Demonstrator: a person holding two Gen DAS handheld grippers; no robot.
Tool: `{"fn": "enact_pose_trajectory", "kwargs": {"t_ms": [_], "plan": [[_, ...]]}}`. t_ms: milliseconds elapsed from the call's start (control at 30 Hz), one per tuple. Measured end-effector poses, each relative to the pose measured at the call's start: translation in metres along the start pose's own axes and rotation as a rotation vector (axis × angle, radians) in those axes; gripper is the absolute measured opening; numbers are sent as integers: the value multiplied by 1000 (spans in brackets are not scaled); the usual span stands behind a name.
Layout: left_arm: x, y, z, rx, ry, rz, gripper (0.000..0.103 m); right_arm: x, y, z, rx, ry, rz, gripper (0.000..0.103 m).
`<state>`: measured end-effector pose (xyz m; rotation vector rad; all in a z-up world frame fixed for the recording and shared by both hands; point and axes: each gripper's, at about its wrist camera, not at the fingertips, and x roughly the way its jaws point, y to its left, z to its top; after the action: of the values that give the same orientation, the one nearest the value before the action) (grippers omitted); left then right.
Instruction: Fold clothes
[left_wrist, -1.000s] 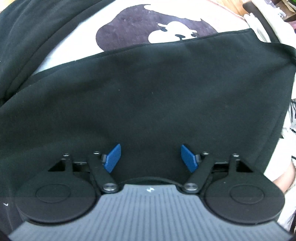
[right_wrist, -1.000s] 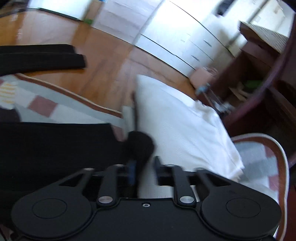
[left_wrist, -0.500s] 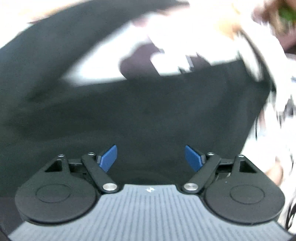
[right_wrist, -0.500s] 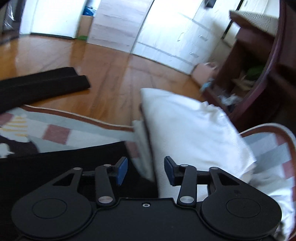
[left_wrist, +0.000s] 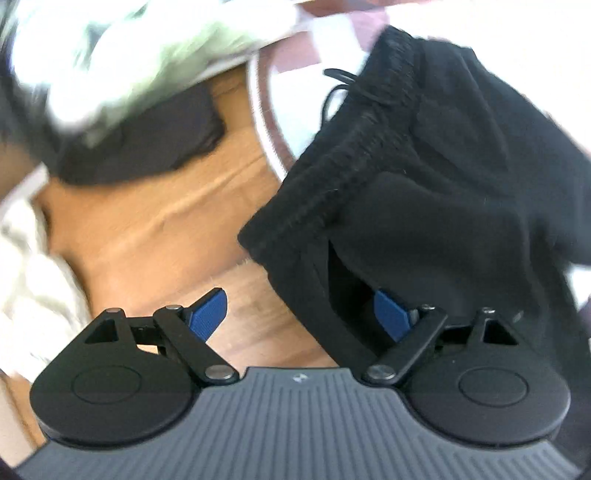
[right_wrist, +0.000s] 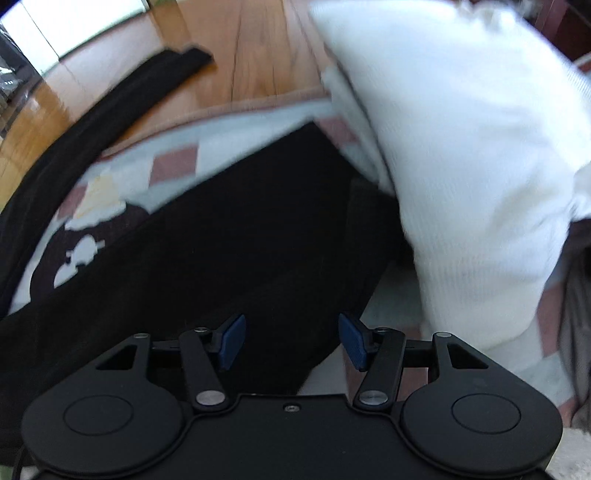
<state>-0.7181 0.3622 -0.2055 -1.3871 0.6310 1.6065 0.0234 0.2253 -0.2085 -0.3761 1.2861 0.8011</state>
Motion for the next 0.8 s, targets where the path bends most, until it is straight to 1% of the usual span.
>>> {"fn": "enact_pose_trajectory", "kwargs": {"t_ms": [67, 100, 133, 200, 233, 300, 333, 367, 467, 533, 567, 667, 733, 767, 800], "plan": [[2, 12, -4, -85, -29, -91, 88, 7, -5, 0, 38, 41, 28, 61], [5, 10, -7, -96, -42, -113, 88, 10, -7, 0, 52, 49, 37, 61], [9, 9, -10, -105, -55, -132, 88, 13, -8, 0, 66, 56, 45, 61], [23, 4, -12, -77, -23, -124, 88, 19, -8, 0, 73, 57, 43, 61], [32, -1, -15, -37, 9, -92, 88, 21, -8, 0, 69, 52, 32, 61], [49, -14, -24, 65, 74, 37, 88, 21, -6, -2, 63, 36, 2, 61], [55, -18, -27, 98, 95, 61, 87, 20, -6, -3, 64, 26, -9, 61], [58, -20, -29, 99, 100, 42, 86, 16, -8, -4, 70, 12, -6, 61], [57, -12, -28, -1, 82, -81, 85, 3, -16, -5, 101, -18, 39, 61], [55, -6, -26, -46, 80, -137, 82, 3, -22, -5, 124, -11, 67, 62], [55, -2, -25, -75, 80, -165, 81, 5, -25, -5, 143, 10, 67, 62], [52, 11, -30, -181, 86, -252, 77, 13, -31, -4, 202, 75, 24, 63], [52, 17, -32, -244, 84, -297, 76, 15, -32, -4, 215, 79, -17, 63], [52, 18, -32, -259, 80, -313, 76, 17, -33, -3, 222, 78, -33, 64], [52, 20, -33, -273, 76, -330, 76, 20, -34, -2, 231, 82, -51, 68]]}}
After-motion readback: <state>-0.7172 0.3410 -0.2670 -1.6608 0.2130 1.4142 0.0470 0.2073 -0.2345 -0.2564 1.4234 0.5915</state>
